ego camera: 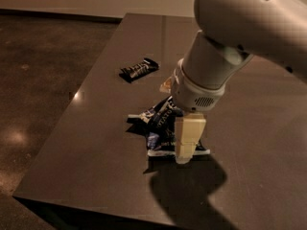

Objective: Pick blue chip bag

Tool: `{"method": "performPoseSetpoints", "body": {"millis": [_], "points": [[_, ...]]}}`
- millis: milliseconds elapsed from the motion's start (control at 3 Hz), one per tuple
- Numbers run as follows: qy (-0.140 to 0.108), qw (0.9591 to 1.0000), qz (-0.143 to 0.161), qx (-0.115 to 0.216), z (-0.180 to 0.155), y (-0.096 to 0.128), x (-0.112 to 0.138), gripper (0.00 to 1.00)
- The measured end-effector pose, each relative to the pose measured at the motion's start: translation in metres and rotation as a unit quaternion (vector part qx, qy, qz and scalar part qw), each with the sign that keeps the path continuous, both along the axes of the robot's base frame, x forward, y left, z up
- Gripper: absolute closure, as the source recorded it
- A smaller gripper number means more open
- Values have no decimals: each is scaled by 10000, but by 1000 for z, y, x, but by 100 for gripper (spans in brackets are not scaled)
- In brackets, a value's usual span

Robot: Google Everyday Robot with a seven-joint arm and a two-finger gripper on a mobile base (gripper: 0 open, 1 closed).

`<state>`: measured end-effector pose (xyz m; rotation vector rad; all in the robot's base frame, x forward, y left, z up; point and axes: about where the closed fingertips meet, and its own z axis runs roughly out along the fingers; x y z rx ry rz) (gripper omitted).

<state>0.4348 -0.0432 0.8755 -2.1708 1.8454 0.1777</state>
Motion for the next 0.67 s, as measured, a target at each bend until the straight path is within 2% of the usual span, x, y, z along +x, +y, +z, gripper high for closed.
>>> {"method": "performPoseSetpoints", "body": {"millis": [333,667], "points": [[63,9998,178,-96,-11,14,-5,11],[99,9996,210,-141,-12,16,-5,26]]}}
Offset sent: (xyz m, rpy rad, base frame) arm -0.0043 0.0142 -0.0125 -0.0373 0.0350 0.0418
